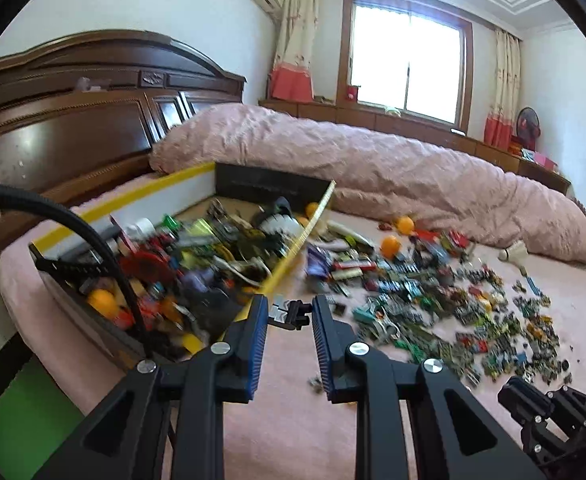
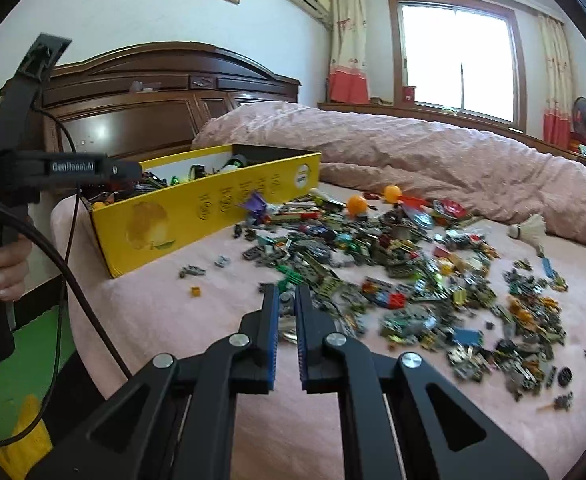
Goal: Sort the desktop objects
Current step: 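Carry both held grey pieces over the yellow box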
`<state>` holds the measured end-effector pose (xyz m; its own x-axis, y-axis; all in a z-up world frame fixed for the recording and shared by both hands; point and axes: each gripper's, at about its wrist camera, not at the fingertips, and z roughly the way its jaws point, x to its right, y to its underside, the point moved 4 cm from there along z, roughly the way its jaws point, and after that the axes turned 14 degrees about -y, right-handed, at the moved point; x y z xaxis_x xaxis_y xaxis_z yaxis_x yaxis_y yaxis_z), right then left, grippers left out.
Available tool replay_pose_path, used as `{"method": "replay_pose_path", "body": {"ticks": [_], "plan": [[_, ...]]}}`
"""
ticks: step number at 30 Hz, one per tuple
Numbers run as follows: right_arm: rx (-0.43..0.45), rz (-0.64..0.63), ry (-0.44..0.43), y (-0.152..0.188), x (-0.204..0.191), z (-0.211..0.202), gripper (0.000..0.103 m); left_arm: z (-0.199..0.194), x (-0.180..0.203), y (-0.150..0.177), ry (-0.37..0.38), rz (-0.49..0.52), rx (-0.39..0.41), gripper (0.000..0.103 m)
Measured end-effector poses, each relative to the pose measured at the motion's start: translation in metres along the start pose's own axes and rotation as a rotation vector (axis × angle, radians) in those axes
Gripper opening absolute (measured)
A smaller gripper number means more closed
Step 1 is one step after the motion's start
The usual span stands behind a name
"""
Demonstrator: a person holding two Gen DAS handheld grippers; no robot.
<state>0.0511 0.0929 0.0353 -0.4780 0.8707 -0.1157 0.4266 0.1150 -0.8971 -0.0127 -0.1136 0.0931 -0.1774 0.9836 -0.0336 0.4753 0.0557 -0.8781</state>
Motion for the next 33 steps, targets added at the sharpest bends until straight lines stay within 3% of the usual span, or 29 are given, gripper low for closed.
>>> {"method": "replay_pose_path", "body": {"ticks": [15, 21, 28, 33], "plan": [[0.017, -0.043, -0.196, -0.072, -0.045, 0.076, 0.009, 0.036, -0.07, -0.023, -0.136, -0.056, -0.03, 0.023], [0.015, 0.023, -0.309, -0.1, -0.065, 0.107, 0.009, 0.074, -0.106, -0.038, -0.195, -0.077, -0.062, 0.023], [-0.009, 0.037, -0.366, -0.119, -0.091, 0.153, 0.009, 0.126, -0.128, -0.054, -0.245, -0.066, -0.125, 0.023], [-0.044, 0.043, -0.378, -0.126, -0.104, 0.186, 0.009, 0.149, -0.133, -0.071, -0.281, -0.039, -0.125, 0.023]]}}
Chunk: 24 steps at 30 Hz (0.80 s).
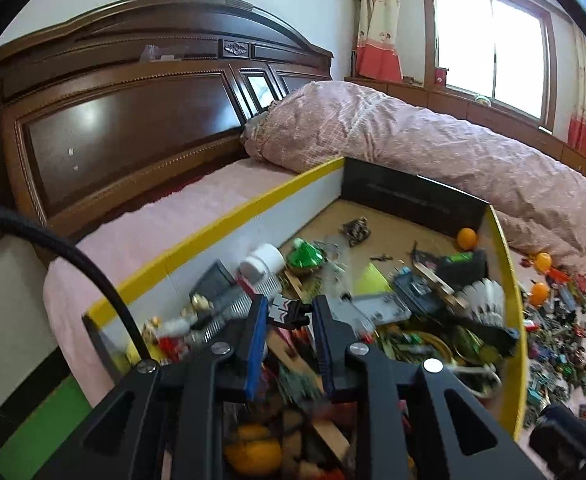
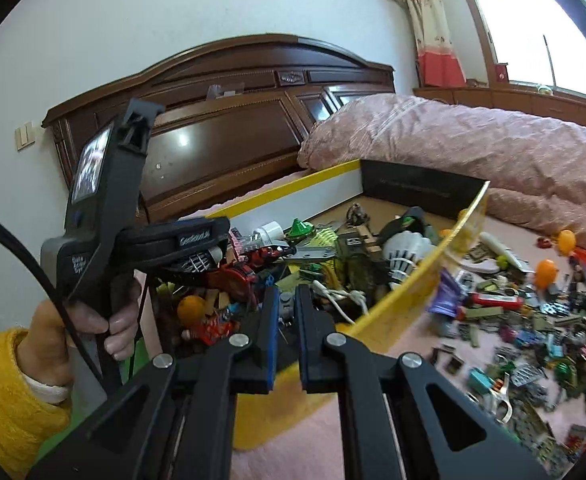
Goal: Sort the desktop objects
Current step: 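Carry both held grey pieces over the yellow box, then open both tools to drop the pieces into the yellow box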
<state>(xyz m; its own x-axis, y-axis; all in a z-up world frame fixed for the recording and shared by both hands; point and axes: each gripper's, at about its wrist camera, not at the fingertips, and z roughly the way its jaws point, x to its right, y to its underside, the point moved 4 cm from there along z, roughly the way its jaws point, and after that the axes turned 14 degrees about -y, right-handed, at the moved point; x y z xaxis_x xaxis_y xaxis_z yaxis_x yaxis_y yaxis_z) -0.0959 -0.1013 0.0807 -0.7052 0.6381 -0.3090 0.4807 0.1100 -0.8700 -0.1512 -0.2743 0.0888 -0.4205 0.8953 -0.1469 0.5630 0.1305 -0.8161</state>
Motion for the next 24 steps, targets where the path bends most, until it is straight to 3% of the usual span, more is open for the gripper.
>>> {"method": "replay_pose_path", "body": {"ticks": [6, 10, 13, 17, 24], "plan": [[-0.047, 0.016, 0.023, -0.011, 0.012, 0.039, 0.009, 0.023, -0.003, -0.012, -0.028, -0.018, -0.029, 0.025], [-0.073, 0.042, 0.016, -0.014, 0.02, 0.054, 0.009, 0.032, -0.007, -0.015, -0.015, -0.037, -0.07, 0.042], [-0.074, 0.058, 0.01, -0.012, 0.023, 0.058, 0.016, 0.032, -0.005, -0.014, -0.032, -0.018, -0.069, 0.048], [-0.062, 0.065, -0.006, -0.011, 0.019, 0.054, 0.036, 0.029, -0.002, -0.013, -0.043, 0.001, -0.056, 0.051], [-0.028, 0.056, -0.02, -0.012, 0.008, 0.029, 0.038, 0.018, -0.006, -0.011, -0.052, -0.011, -0.018, 0.051]]}}
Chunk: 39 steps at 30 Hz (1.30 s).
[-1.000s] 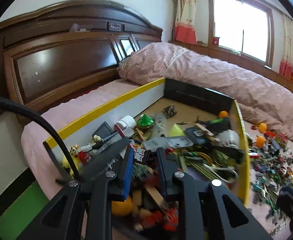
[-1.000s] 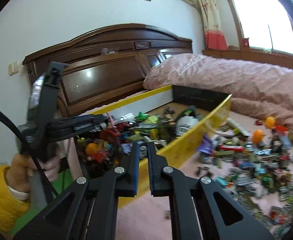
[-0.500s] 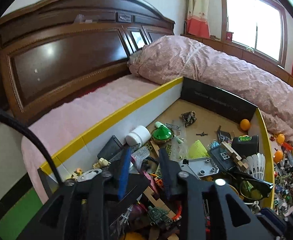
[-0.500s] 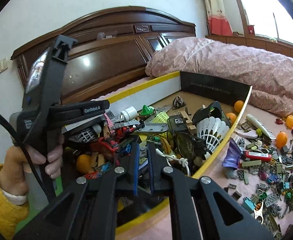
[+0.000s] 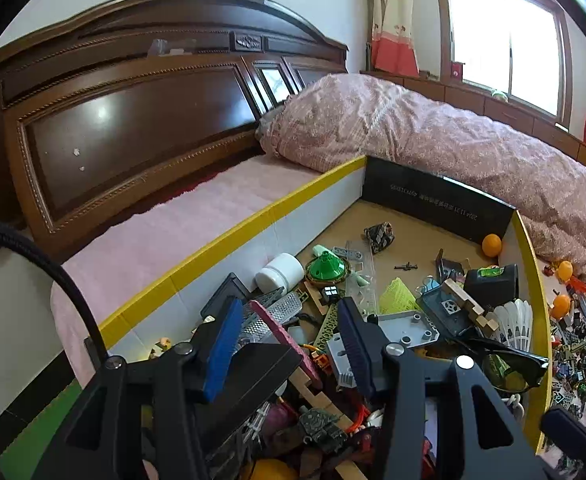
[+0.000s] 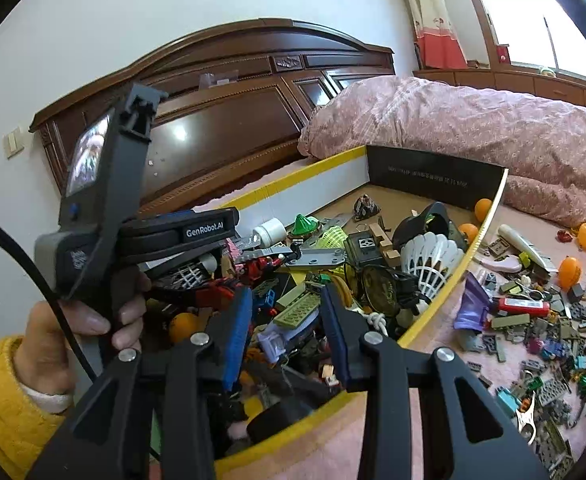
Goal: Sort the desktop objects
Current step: 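Open both tools to drop the pieces into the yellow box, then move both open tools back over the brick pile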
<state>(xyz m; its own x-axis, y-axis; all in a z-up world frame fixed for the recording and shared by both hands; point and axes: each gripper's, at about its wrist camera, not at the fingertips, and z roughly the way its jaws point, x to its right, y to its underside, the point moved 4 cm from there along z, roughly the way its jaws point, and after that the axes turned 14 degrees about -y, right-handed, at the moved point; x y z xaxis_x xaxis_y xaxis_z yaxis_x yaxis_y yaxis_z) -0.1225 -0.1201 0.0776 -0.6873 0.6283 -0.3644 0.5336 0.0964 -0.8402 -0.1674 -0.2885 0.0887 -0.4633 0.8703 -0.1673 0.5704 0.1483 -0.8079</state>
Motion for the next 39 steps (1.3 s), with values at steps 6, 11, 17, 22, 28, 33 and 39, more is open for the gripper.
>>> {"method": "replay_pose_path", "body": {"ticks": [6, 11, 17, 22, 28, 33, 39], "plan": [[0.057, 0.043, -0.017, 0.007, -0.004, -0.042, 0.047, -0.029, 0.0, 0.006, 0.06, -0.033, 0.022, 0.051], [0.077, 0.084, -0.01, 0.02, -0.001, -0.078, 0.051, -0.059, 0.009, 0.016, 0.11, -0.037, 0.041, 0.053], [0.086, 0.09, 0.033, 0.035, 0.001, -0.111, 0.055, -0.093, 0.028, 0.029, 0.179, -0.018, 0.05, 0.053], [0.089, 0.106, 0.07, 0.049, 0.008, -0.139, 0.058, -0.124, 0.045, 0.044, 0.237, -0.001, 0.07, 0.053], [0.088, 0.101, 0.174, 0.08, 0.023, -0.192, 0.063, -0.156, 0.065, 0.07, 0.326, 0.03, 0.07, 0.053], [0.081, 0.074, 0.331, 0.129, 0.044, -0.245, 0.069, -0.177, 0.089, 0.097, 0.356, 0.108, 0.089, 0.055], [0.007, 0.132, 0.496, 0.194, 0.074, -0.286, 0.07, -0.188, 0.122, 0.138, 0.418, 0.173, 0.033, 0.055]]}}
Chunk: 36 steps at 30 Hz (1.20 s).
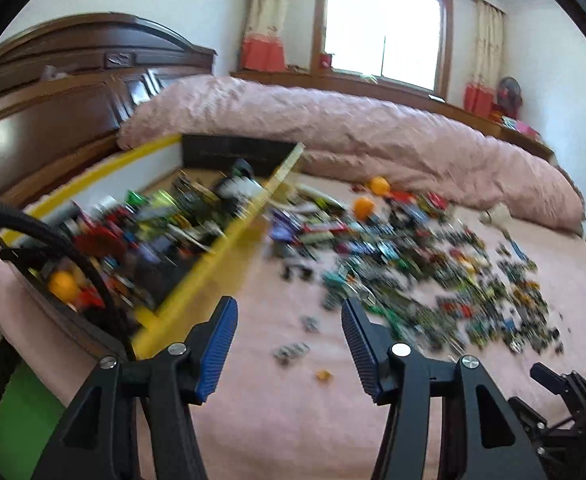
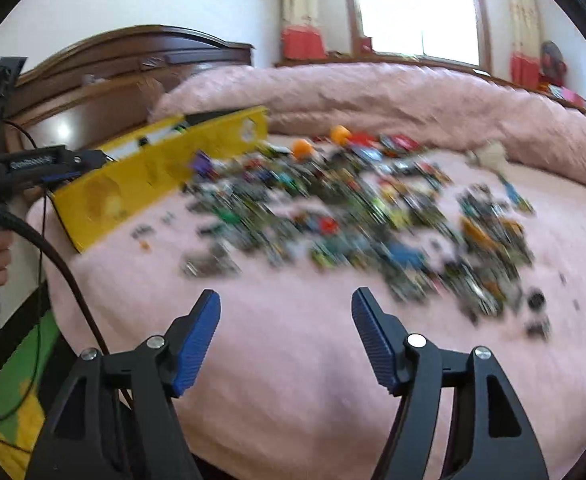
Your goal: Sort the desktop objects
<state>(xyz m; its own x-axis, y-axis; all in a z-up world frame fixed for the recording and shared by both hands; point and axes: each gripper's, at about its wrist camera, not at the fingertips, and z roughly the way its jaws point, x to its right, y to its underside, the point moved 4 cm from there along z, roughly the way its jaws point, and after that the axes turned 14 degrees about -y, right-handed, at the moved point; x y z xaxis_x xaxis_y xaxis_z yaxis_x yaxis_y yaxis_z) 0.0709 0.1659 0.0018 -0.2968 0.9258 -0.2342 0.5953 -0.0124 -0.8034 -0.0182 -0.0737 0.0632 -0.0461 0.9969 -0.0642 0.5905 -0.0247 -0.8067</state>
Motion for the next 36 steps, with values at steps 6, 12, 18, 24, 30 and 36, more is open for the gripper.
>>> {"method": "replay_pose_path", "body": {"ticks": [6, 12, 18, 24, 30, 36], "plan": [[0.012, 0.042, 0.035, 0.02, 0.017, -0.006, 0.07, -0.005, 0.035, 0.035, 0.094, 0.01, -0.043, 0.055], [0.025, 0.027, 0.039, 0.028, 0.014, -0.004, 0.072, -0.003, 0.074, 0.064, 0.169, 0.056, -0.08, 0.055], [0.024, 0.004, 0.034, 0.036, 0.012, -0.003, 0.072, 0.02, 0.101, 0.071, 0.156, 0.068, -0.092, 0.056], [0.033, -0.001, 0.023, 0.04, 0.015, -0.002, 0.073, 0.036, 0.106, 0.07, 0.154, 0.025, -0.096, 0.055], [0.042, -0.05, 0.031, 0.045, 0.009, 0.0, 0.079, 0.035, 0.111, 0.07, 0.138, 0.05, -0.062, 0.034], [0.048, -0.044, 0.018, 0.045, 0.01, -0.001, 0.079, 0.034, 0.11, 0.07, 0.141, 0.053, -0.052, 0.023]]}}
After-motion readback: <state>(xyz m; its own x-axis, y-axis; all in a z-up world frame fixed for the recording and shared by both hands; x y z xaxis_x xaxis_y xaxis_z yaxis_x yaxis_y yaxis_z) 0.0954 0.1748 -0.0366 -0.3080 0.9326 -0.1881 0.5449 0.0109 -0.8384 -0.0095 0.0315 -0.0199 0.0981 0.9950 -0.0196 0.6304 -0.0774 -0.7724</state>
